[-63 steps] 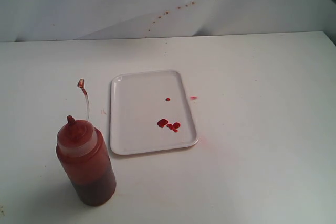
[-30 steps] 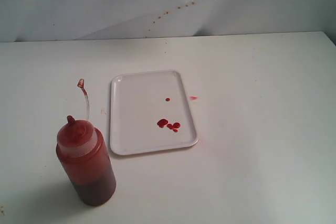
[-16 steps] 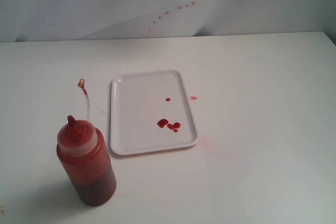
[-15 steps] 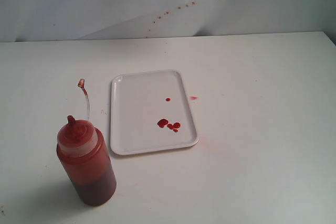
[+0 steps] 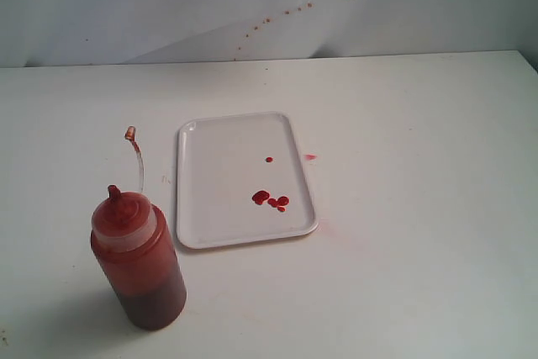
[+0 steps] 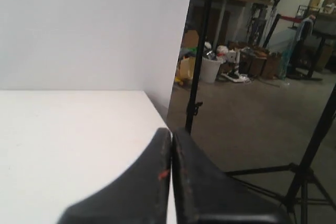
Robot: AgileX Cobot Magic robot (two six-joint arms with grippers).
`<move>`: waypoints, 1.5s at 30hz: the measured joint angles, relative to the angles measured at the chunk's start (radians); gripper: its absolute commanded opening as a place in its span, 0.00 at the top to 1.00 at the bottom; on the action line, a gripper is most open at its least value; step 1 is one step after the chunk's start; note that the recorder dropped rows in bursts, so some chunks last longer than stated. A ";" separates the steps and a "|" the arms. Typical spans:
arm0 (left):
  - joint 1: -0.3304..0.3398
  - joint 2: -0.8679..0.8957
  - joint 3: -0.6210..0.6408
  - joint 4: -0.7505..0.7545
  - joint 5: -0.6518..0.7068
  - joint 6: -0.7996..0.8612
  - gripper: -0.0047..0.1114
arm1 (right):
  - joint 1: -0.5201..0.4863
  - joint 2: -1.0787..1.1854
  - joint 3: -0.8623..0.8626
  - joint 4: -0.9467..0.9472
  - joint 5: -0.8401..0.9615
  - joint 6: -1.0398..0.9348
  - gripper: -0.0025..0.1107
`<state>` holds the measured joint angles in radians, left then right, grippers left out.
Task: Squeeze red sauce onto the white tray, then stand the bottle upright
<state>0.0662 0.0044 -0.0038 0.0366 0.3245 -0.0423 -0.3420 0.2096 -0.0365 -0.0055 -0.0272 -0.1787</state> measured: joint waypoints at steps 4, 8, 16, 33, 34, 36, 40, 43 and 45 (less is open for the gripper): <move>0.000 0.000 0.000 0.000 0.000 0.000 0.96 | 0.000 -0.013 0.031 0.005 0.012 0.023 0.97; 0.000 0.000 0.000 0.000 0.000 0.000 0.96 | 0.000 -0.018 0.033 0.005 0.058 0.026 0.97; 0.000 0.000 0.000 0.000 0.000 0.000 0.96 | 0.059 -0.151 0.033 0.000 0.232 0.026 0.97; 0.000 0.000 0.000 0.000 0.000 0.000 0.96 | 0.167 -0.204 0.033 -0.029 0.356 0.094 0.97; 0.000 0.000 0.000 0.000 0.000 0.000 0.96 | 0.170 -0.204 0.033 -0.032 0.358 0.093 0.97; 0.000 0.000 0.000 0.000 0.000 0.000 0.96 | 0.191 -0.204 0.033 -0.039 0.358 0.096 0.97; 0.000 0.000 0.000 0.000 0.000 0.000 0.96 | 0.266 -0.204 0.033 -0.047 0.362 0.096 0.97; 0.000 0.000 0.000 0.000 0.000 0.000 0.96 | 0.312 -0.204 0.033 -0.049 0.362 0.096 0.97; 0.000 0.000 0.000 0.000 0.000 0.000 0.96 | 0.334 -0.204 0.033 -0.049 0.362 0.096 0.97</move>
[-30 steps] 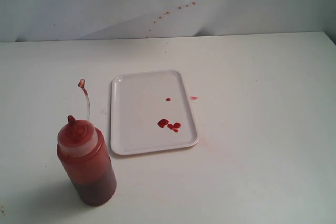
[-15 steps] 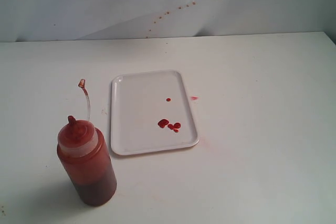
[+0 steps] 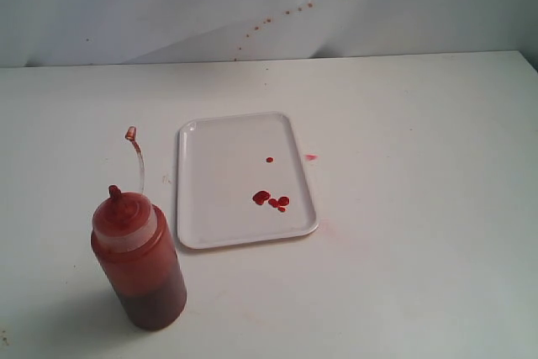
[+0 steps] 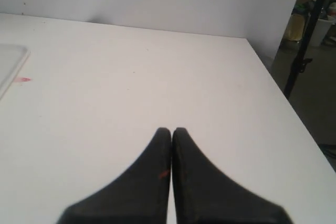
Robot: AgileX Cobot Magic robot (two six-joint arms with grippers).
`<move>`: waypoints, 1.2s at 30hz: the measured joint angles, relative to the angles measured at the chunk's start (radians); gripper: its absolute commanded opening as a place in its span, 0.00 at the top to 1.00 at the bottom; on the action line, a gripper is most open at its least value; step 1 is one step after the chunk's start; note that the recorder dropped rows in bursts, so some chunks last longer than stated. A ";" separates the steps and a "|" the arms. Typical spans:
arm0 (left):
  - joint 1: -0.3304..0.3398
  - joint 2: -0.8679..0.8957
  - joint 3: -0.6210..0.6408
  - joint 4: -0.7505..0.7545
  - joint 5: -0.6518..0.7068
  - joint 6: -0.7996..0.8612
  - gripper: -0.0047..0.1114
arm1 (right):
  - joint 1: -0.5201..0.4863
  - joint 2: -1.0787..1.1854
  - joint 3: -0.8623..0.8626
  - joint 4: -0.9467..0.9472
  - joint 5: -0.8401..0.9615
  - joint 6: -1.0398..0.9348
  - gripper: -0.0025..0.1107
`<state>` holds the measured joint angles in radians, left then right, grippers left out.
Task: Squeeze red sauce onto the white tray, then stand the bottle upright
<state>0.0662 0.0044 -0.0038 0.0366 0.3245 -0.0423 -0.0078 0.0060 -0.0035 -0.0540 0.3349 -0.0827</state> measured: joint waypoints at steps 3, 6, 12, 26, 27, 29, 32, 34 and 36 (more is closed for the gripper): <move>0.000 0.000 0.000 0.000 0.000 0.000 0.96 | 0.008 0.000 0.000 0.000 0.000 0.002 0.97; 0.000 0.000 0.000 0.000 0.000 0.000 0.96 | 0.008 0.000 0.000 0.000 0.000 0.002 0.97; 0.000 0.000 0.000 0.000 0.000 0.000 0.96 | 0.004 0.000 0.000 0.000 0.000 0.004 0.97; -0.072 0.000 0.000 0.000 0.000 0.000 0.96 | -0.006 0.000 0.000 0.000 0.000 0.004 0.97; -0.072 0.000 0.000 0.000 0.000 0.000 0.96 | -0.006 0.000 0.000 0.000 0.000 0.004 0.97; -0.072 0.000 0.000 0.000 0.000 0.000 0.96 | -0.006 0.000 0.000 0.000 0.000 0.004 0.97; -0.072 0.000 0.000 0.000 0.000 0.000 0.96 | -0.006 0.000 0.000 0.000 0.000 0.006 0.97; -0.072 0.000 0.000 0.000 0.000 0.000 0.96 | -0.006 0.000 0.000 0.000 0.000 0.006 0.97; -0.072 0.000 0.000 0.000 0.000 0.000 0.96 | -0.006 0.000 0.000 0.002 0.000 0.006 0.97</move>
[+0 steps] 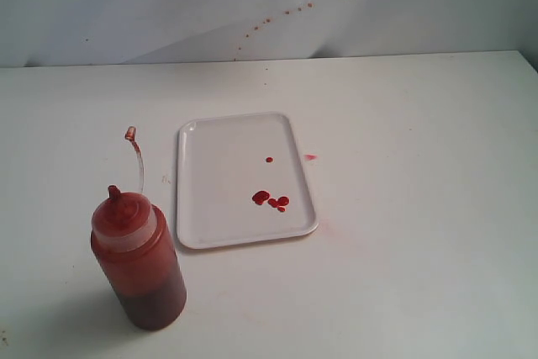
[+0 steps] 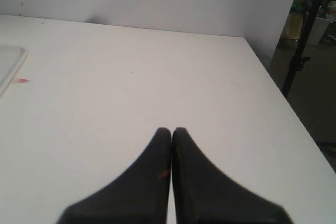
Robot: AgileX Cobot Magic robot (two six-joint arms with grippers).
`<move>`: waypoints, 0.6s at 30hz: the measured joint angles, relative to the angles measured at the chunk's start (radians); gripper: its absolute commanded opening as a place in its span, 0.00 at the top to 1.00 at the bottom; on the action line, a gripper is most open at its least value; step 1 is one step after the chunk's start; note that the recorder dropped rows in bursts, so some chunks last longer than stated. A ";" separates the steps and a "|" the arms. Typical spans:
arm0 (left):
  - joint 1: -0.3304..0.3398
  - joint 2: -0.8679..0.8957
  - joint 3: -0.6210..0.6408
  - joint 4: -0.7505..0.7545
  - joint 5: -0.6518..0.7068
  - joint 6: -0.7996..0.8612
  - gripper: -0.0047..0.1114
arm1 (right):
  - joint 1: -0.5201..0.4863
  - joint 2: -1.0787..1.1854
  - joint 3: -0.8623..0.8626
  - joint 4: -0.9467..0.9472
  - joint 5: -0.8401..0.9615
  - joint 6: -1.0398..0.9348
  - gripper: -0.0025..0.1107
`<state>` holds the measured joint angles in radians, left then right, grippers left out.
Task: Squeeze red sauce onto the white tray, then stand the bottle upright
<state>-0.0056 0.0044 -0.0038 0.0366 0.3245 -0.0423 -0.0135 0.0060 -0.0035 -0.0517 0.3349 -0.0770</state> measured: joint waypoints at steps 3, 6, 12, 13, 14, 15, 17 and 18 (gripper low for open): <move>0.000 0.000 0.000 0.000 0.000 0.000 0.96 | 0.000 0.000 0.000 0.006 0.000 0.000 0.97; 0.000 0.000 0.000 0.000 0.000 0.000 0.96 | 0.000 0.000 0.000 0.008 0.000 0.000 0.97; 0.000 0.000 0.000 0.000 0.000 0.000 0.96 | 0.000 0.000 0.000 0.010 0.000 0.000 0.97; 0.000 0.000 0.000 0.000 0.000 0.000 0.96 | 0.000 0.000 0.000 0.010 0.000 0.000 0.97; 0.000 0.000 0.000 0.000 0.000 0.000 0.96 | 0.000 0.000 0.000 0.010 0.000 0.000 0.97; 0.000 0.000 0.000 0.000 0.000 0.000 0.96 | 0.000 0.000 0.000 0.010 0.000 0.000 0.97; 0.000 0.000 0.000 0.000 0.000 0.000 0.96 | 0.000 0.000 0.000 0.012 0.000 0.000 0.97; 0.000 0.000 0.000 0.000 0.000 0.000 0.96 | 0.000 0.000 0.000 0.012 0.000 0.000 0.97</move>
